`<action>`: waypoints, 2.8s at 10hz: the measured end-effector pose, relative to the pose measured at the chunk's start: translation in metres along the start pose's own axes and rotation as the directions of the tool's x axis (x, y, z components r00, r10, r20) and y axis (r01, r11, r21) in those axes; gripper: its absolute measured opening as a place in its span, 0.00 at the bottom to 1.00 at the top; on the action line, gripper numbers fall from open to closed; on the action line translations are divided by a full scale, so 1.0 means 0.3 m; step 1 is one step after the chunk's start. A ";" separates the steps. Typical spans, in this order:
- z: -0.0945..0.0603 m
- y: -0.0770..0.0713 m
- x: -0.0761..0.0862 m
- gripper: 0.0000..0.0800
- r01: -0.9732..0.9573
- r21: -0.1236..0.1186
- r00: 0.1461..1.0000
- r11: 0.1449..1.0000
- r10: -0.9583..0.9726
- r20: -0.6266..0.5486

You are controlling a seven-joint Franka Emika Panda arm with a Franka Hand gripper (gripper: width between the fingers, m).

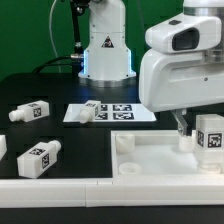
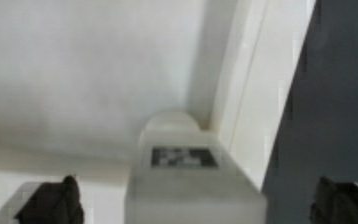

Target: Assemble square table

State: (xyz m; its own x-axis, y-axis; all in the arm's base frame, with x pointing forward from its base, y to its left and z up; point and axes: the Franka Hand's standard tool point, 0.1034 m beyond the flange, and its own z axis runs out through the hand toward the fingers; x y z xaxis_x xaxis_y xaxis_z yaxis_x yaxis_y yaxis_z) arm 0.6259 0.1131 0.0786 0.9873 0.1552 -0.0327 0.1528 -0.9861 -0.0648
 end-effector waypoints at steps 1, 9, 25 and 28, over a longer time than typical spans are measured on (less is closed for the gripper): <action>-0.002 -0.001 0.003 0.81 -0.007 0.000 1.000 1.000 0.007 -0.005; 0.004 -0.003 0.006 0.36 -0.452 0.025 0.892 0.892 0.452 0.006; -0.018 -0.059 0.025 0.81 -0.458 0.049 0.888 0.888 0.459 -0.027; -0.020 0.011 0.034 0.81 -0.049 0.028 0.996 0.998 0.051 -0.066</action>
Offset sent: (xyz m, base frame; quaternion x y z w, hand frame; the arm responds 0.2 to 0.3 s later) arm 0.0000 0.0000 0.0000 0.0000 0.0000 0.0650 0.9979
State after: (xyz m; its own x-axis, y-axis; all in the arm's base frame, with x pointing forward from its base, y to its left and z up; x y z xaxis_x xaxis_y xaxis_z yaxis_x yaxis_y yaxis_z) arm 0.6367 0.1111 0.0839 0.9945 0.1004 0.0302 0.1028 -0.9905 -0.0911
